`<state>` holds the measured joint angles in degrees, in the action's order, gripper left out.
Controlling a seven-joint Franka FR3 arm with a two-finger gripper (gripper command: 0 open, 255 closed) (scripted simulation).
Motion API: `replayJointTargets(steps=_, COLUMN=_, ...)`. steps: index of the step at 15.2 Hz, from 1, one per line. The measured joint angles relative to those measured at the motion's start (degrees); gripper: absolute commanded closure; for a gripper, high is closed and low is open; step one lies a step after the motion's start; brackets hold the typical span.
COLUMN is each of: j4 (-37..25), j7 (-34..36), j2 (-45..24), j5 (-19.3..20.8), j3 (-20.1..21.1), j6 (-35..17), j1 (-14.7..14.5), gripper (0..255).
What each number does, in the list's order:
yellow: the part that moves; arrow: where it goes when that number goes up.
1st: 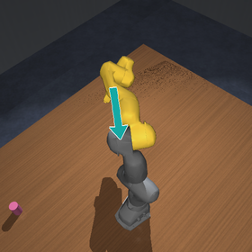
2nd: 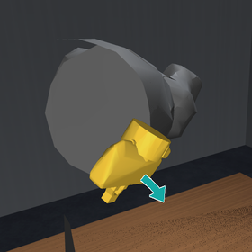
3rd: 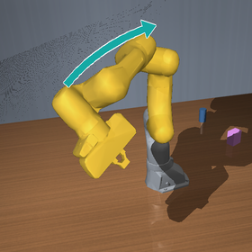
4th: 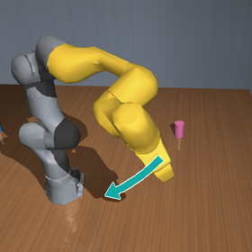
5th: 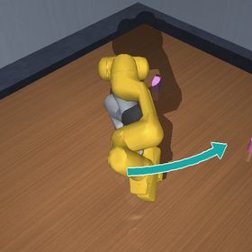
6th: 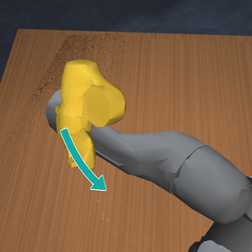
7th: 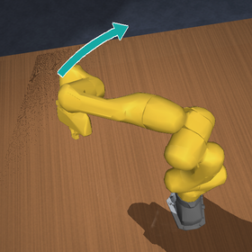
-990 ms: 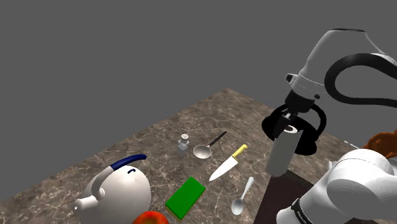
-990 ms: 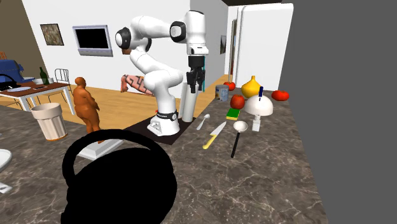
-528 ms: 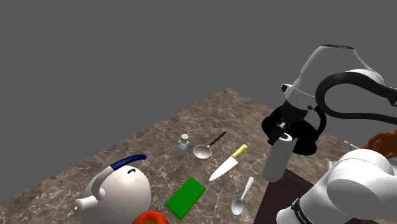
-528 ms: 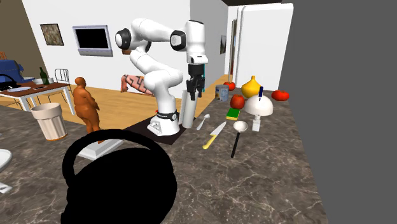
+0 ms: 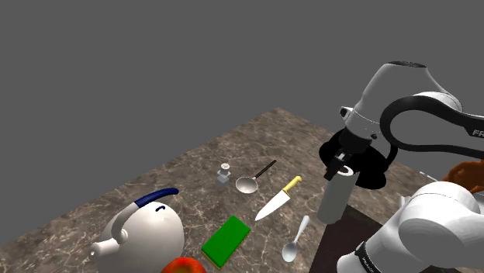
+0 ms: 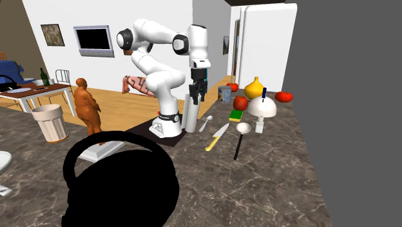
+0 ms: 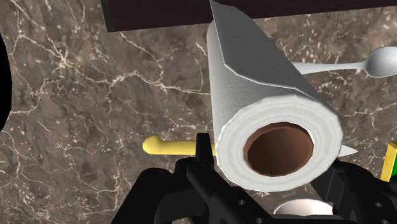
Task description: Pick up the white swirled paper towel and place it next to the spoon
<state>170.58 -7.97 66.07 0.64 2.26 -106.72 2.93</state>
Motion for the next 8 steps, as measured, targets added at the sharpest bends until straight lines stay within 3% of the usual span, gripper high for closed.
replayJointTargets(steps=1, j4=0.0, j7=0.0, j2=0.0, j5=0.0, j3=0.0, j6=0.0, j1=0.0, gripper=0)
replayJointTargets(steps=8, j4=-0.7, j7=0.0, j2=0.5, j5=-0.1, j3=0.1, j6=1.1, j1=-0.1, gripper=0)
